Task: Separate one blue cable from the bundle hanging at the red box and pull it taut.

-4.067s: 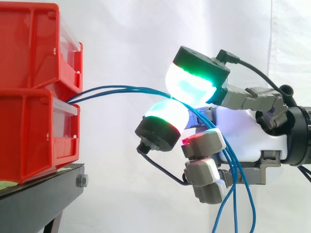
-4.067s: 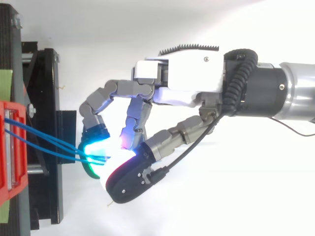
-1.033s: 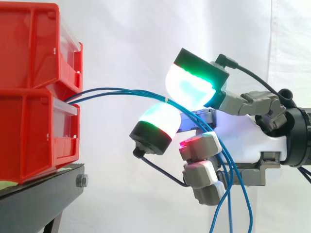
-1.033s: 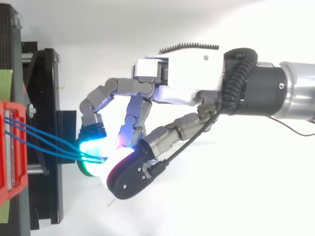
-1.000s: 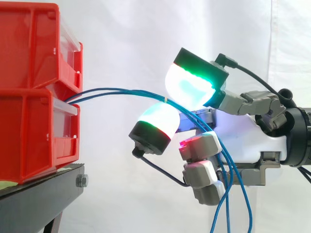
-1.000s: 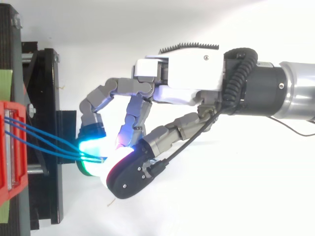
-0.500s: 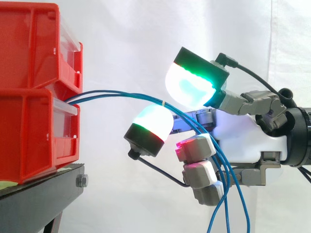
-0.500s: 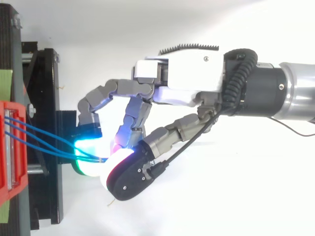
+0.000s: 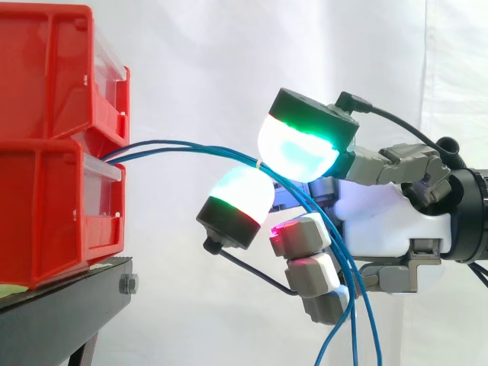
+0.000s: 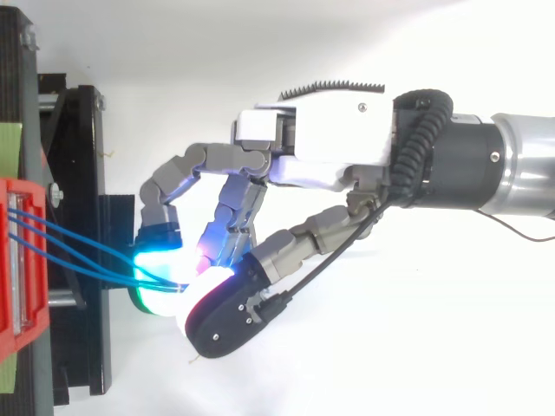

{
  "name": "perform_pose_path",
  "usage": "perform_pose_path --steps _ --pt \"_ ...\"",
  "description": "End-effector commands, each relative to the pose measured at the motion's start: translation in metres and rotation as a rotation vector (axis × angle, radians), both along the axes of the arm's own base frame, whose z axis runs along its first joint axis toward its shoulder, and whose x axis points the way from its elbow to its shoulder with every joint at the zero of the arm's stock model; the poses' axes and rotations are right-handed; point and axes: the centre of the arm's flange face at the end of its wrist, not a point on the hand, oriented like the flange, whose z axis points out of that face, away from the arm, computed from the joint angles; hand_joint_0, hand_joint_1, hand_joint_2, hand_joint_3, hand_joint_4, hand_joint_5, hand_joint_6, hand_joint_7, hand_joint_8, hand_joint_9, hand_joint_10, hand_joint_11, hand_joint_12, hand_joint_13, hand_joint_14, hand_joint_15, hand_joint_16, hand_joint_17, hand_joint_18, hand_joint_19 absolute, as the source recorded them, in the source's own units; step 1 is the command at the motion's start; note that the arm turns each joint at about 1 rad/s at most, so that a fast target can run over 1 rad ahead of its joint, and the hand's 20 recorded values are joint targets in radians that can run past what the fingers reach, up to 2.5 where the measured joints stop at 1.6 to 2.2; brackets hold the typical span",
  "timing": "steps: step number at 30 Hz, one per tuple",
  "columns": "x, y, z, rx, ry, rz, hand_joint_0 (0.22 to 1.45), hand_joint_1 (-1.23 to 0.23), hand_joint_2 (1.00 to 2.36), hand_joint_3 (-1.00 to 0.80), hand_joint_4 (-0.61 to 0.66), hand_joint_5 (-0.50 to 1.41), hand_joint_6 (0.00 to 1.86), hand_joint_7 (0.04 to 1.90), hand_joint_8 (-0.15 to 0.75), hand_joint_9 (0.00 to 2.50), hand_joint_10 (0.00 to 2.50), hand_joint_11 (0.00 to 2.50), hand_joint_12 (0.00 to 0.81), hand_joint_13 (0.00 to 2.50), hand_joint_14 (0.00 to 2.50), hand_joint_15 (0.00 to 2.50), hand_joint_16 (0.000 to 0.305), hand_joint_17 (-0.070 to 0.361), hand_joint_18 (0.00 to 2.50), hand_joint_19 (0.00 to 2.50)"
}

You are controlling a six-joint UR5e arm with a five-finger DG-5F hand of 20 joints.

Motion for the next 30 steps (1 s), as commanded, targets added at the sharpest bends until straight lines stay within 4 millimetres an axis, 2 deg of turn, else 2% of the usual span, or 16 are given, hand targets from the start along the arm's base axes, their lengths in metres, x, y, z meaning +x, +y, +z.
perform_pose_path --steps 1,4,10,17,19,25,30 --pt "0.0002 0.0002 0.0001 0.001 -0.001 0.000 0.64 -0.71 1.00 -0.50 0.17 -0.19 0.83 1.02 0.355 1.15 0.02 0.91 0.384 1.19 0.02 0.64 0.043 0.097 1.15 0.68" --pt "0.0000 0.0002 0.0000 -0.001 0.000 0.000 0.62 -0.64 1.00 -0.50 0.17 -0.19 0.83 1.02 0.355 1.16 0.02 0.91 0.389 1.20 0.02 0.64 0.044 0.098 1.15 0.69" --pt "0.0001 0.0012 0.0000 0.000 0.000 0.000 0.63 -0.62 1.00 -0.46 0.16 -0.18 0.83 1.04 0.359 1.17 0.02 0.90 0.391 1.20 0.02 0.63 0.044 0.100 1.15 0.70" --pt "0.0003 0.0012 0.0001 0.000 -0.001 0.000 0.63 -0.71 1.01 -0.32 0.14 -0.19 0.84 1.09 0.366 1.13 0.02 0.90 0.396 1.19 0.02 0.64 0.045 0.101 1.15 0.70" --pt "0.0002 0.0024 0.0000 0.000 0.000 0.001 0.64 -0.77 1.01 -0.29 0.14 -0.19 0.85 1.09 0.362 1.11 0.02 0.92 0.394 1.18 0.02 0.64 0.045 0.102 1.15 0.69" --pt "0.0004 0.0019 0.0001 0.000 -0.001 -0.003 0.69 -0.85 1.01 -0.34 0.15 -0.20 0.87 1.09 0.356 1.08 0.02 0.92 0.393 1.16 0.02 0.63 0.044 0.100 1.14 0.65" --pt "0.0002 0.0019 0.0000 0.001 0.000 -0.003 0.72 -0.86 1.01 -0.40 0.15 -0.20 0.87 1.05 0.354 1.08 0.02 0.93 0.389 1.15 0.02 0.63 0.044 0.098 1.14 0.64"
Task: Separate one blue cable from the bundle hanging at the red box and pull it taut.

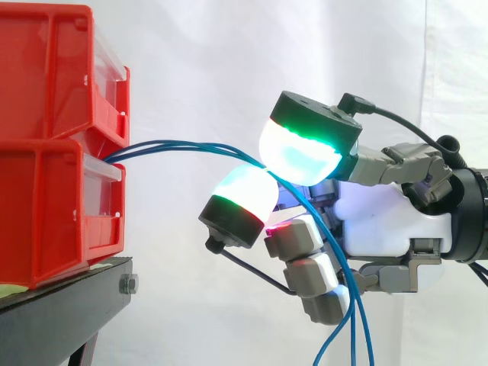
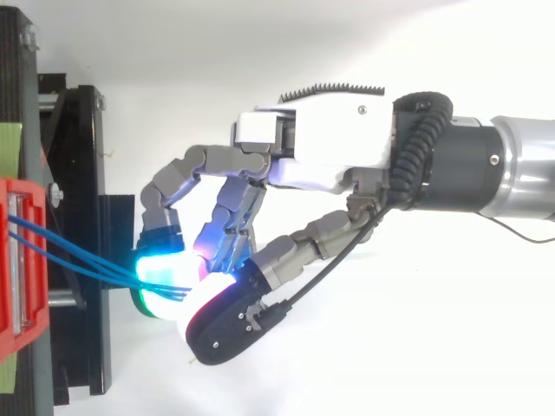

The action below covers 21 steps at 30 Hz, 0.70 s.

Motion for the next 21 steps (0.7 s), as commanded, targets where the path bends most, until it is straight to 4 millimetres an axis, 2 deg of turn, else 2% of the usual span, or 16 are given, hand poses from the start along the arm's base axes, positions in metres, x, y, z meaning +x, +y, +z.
perform_pose_path --steps 1,3,9,12,13,14,16,18,21 --pt "-0.0001 -0.0001 -0.0003 -0.001 0.001 -0.001 0.73 -0.86 1.01 -0.43 0.16 -0.20 0.87 1.04 0.354 1.08 0.02 0.92 0.385 1.15 0.02 0.63 0.044 0.098 1.14 0.65" --pt "-0.0001 -0.0001 -0.0003 -0.001 0.001 -0.001 0.72 -0.87 1.00 -0.50 0.17 -0.20 0.87 1.06 0.352 1.08 0.02 0.92 0.386 1.14 0.02 0.62 0.043 0.098 1.13 0.64" --pt "-0.0003 0.0010 -0.0010 -0.001 0.003 0.000 0.58 -0.74 1.00 -0.50 0.17 -0.18 0.86 1.07 0.365 1.14 0.02 0.92 0.384 1.16 0.02 0.63 0.044 0.099 1.13 0.68" --pt "-0.0001 0.0012 0.0009 -0.001 0.000 0.002 0.58 -0.68 1.00 -0.50 0.17 -0.17 0.84 1.09 0.366 1.16 0.02 0.91 0.387 1.17 0.02 0.63 0.044 0.098 1.13 0.68" --pt "0.0000 0.0011 -0.0003 -0.001 0.001 0.000 0.62 -0.65 1.00 -0.50 0.15 -0.16 0.84 1.11 0.360 1.16 0.02 0.90 0.383 1.17 0.02 0.63 0.043 0.097 1.13 0.69" --pt "-0.0001 0.0010 -0.0004 -0.001 0.003 0.000 0.64 -0.66 1.00 -0.50 0.11 -0.16 0.84 1.11 0.361 1.16 0.02 0.91 0.384 1.18 0.02 0.63 0.043 0.096 1.13 0.68" --pt "-0.0003 0.0010 -0.0006 -0.001 0.004 0.000 0.65 -0.75 1.01 -0.29 0.06 -0.17 0.86 1.16 0.360 1.10 0.02 0.90 0.388 1.12 0.02 0.61 0.044 0.099 1.11 0.66" --pt "-0.0006 0.0008 -0.0009 -0.002 0.007 -0.001 0.64 -0.79 1.02 -0.21 0.05 -0.17 0.87 1.16 0.353 1.05 0.02 0.90 0.385 1.09 0.02 0.62 0.044 0.100 1.09 0.65" --pt "-0.0002 0.0027 -0.0007 -0.001 0.006 -0.003 0.66 -0.83 1.02 -0.23 0.04 -0.18 0.88 1.15 0.351 1.04 0.02 0.88 0.380 1.07 0.02 0.61 0.044 0.098 1.07 0.65"
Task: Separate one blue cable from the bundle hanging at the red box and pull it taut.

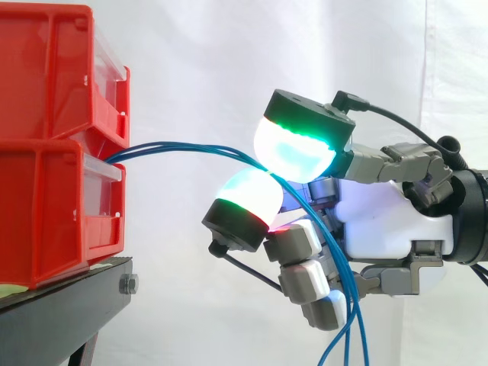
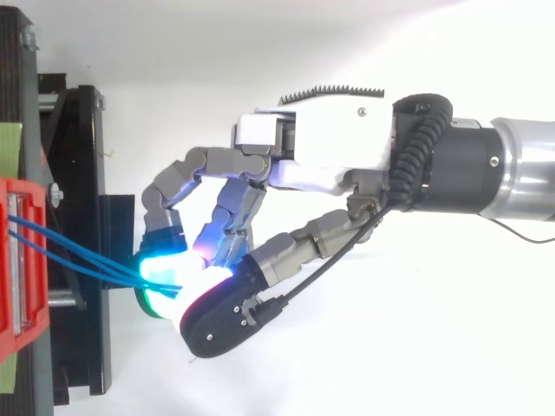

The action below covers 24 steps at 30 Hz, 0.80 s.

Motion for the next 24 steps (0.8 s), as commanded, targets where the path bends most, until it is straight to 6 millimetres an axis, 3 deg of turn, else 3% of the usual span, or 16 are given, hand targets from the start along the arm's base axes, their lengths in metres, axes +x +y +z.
perform_pose_path --steps 1,15,21,24 --pt "0.0002 0.0035 -0.0001 0.001 0.002 -0.002 0.66 -0.84 1.02 -0.23 0.04 -0.18 0.88 1.14 0.347 1.03 0.02 0.88 0.382 1.07 0.02 0.61 0.044 0.098 1.07 0.65" --pt "-0.0012 0.0112 -0.0025 -0.003 0.021 -0.003 0.80 -0.92 1.00 -0.50 0.08 -0.20 0.89 1.12 0.338 1.04 0.02 0.90 0.371 1.07 0.02 0.60 0.041 0.093 1.05 0.60" --pt "-0.0013 0.0100 -0.0025 -0.001 0.021 -0.005 0.72 -0.90 1.00 -0.50 0.11 -0.18 0.88 1.18 0.351 1.10 0.02 0.91 0.369 1.09 0.02 0.59 0.041 0.092 1.07 0.63" --pt "-0.0010 0.0110 -0.0024 -0.002 0.019 -0.005 0.65 -0.79 1.00 -0.50 0.11 -0.16 0.87 1.18 0.348 1.12 0.02 0.89 0.372 1.11 0.02 0.60 0.041 0.093 1.08 0.65"
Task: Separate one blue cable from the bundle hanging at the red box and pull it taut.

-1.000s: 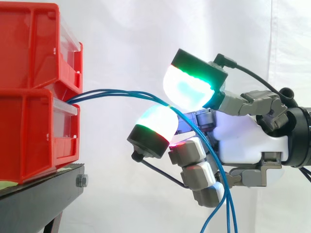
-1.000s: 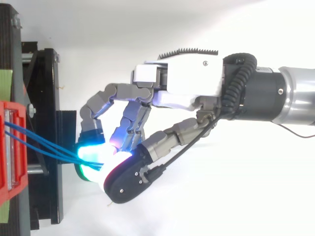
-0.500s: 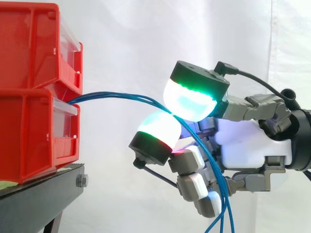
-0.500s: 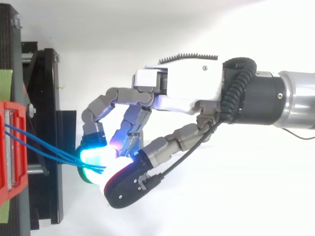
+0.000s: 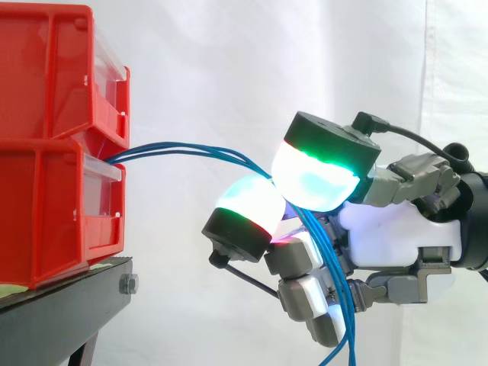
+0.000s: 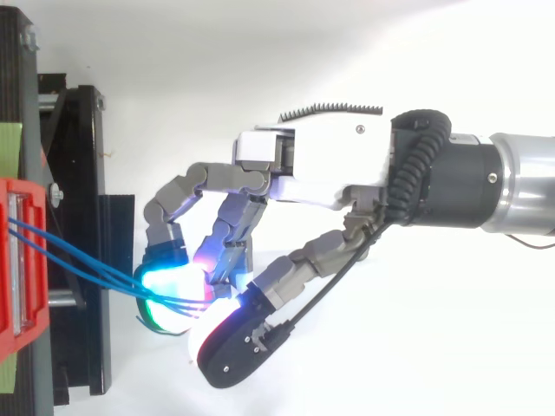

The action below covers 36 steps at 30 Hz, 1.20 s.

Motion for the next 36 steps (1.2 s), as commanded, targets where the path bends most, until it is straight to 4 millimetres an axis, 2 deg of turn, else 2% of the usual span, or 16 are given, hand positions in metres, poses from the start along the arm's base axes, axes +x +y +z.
perform_pose_path --steps 1,8,14,20,28,30,33,36 --pt "0.000 0.001 0.000 -0.001 -0.001 0.000 0.64 -0.76 1.00 -0.50 0.11 -0.16 0.87 1.17 0.350 1.13 0.02 0.88 0.372 1.11 0.02 0.61 0.041 0.093 1.08 0.66" --pt "0.000 0.002 0.000 -0.001 0.000 0.000 0.63 -0.70 1.00 -0.49 0.09 -0.15 0.84 1.18 0.358 1.14 0.02 0.87 0.378 1.14 0.02 0.62 0.043 0.097 1.09 0.69" --pt "0.000 0.003 0.000 0.000 -0.001 0.000 0.67 -0.79 1.01 -0.41 0.12 -0.18 0.82 1.09 0.345 1.05 0.02 0.86 0.384 1.10 0.02 0.61 0.044 0.099 1.09 0.66" --pt "0.000 0.000 0.000 -0.001 -0.001 -0.005 0.69 -0.83 1.00 -0.48 0.17 -0.19 0.81 1.05 0.335 1.02 0.02 0.86 0.379 1.08 0.02 0.60 0.044 0.098 1.08 0.65" --pt "0.000 0.004 -0.001 0.000 0.002 -0.003 0.66 -0.79 1.01 -0.35 0.15 -0.18 0.77 1.11 0.338 1.03 0.02 0.85 0.380 1.08 0.02 0.61 0.044 0.099 1.07 0.67" --pt "-0.008 0.003 -0.016 -0.003 0.025 -0.005 0.66 -0.78 1.01 -0.30 0.15 -0.19 0.80 1.12 0.341 1.02 0.02 0.89 0.383 1.08 0.02 0.61 0.045 0.100 1.07 0.67" --pt "-0.007 0.003 -0.016 -0.003 0.008 -0.011 0.68 -0.80 1.01 -0.34 0.17 -0.21 0.85 1.10 0.344 1.00 0.02 0.89 0.389 1.07 0.02 0.61 0.045 0.101 1.08 0.65" --pt "-0.005 0.006 -0.014 0.001 -0.016 -0.020 0.70 -0.82 1.00 -0.48 0.18 -0.21 0.89 1.07 0.343 1.00 0.02 0.93 0.386 1.07 0.02 0.60 0.044 0.099 1.07 0.64"
